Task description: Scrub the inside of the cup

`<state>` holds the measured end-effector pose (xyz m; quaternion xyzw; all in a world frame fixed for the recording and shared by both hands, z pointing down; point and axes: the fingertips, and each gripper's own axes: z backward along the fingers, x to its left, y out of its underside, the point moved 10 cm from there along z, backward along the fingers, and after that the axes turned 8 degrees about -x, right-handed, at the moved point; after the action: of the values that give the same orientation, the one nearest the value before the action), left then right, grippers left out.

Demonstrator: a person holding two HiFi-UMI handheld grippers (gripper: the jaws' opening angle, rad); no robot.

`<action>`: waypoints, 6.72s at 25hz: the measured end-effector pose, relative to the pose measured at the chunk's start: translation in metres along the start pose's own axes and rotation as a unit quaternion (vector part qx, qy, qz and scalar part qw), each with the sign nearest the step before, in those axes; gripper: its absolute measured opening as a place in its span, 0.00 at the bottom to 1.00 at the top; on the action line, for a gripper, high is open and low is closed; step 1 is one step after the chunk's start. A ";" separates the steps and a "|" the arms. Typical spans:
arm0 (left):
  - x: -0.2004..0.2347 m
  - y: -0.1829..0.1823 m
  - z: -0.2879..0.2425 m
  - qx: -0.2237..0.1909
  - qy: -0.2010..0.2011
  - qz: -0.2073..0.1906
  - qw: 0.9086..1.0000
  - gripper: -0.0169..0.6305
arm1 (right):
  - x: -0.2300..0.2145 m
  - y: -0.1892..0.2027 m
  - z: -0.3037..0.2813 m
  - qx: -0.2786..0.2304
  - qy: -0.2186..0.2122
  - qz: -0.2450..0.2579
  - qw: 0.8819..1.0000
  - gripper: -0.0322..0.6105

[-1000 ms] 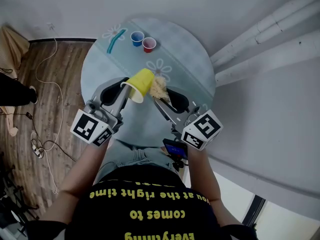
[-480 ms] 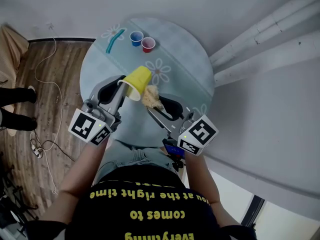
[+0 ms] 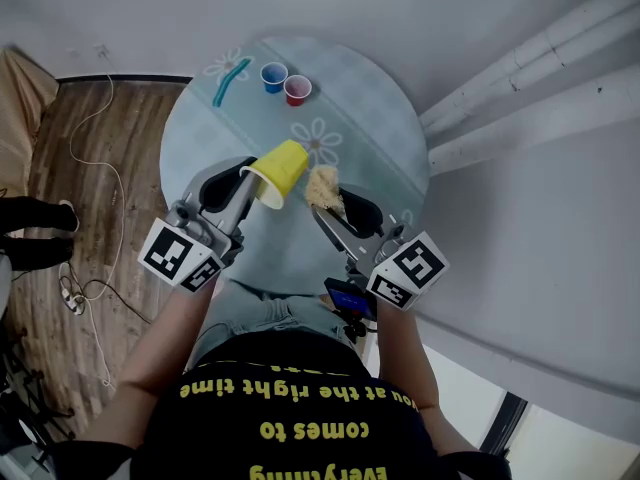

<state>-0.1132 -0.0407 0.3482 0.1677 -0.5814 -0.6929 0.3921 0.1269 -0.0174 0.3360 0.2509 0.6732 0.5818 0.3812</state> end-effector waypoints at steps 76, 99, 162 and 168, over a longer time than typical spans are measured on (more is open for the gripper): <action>0.019 0.081 -0.010 -0.042 -0.067 0.451 0.889 0.05 | -0.003 -0.011 -0.012 0.002 0.006 0.051 0.999 0.26; 0.003 0.091 -0.010 -0.072 -0.062 0.560 0.823 0.05 | -0.003 -0.006 -0.011 0.002 0.044 0.077 0.996 0.26; -0.006 0.092 -0.008 -0.136 -0.078 0.686 0.711 0.05 | 0.022 0.033 -0.019 -0.014 -0.002 0.063 0.998 0.26; -0.010 0.091 -0.009 -0.138 -0.073 0.699 0.698 0.05 | 0.013 0.030 -0.015 -0.011 0.017 0.069 0.997 0.26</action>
<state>-0.0692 -0.0410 0.4288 -0.3941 -0.4566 -0.3019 0.7383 0.1044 -0.0102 0.3630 0.2827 0.6539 0.6184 0.3318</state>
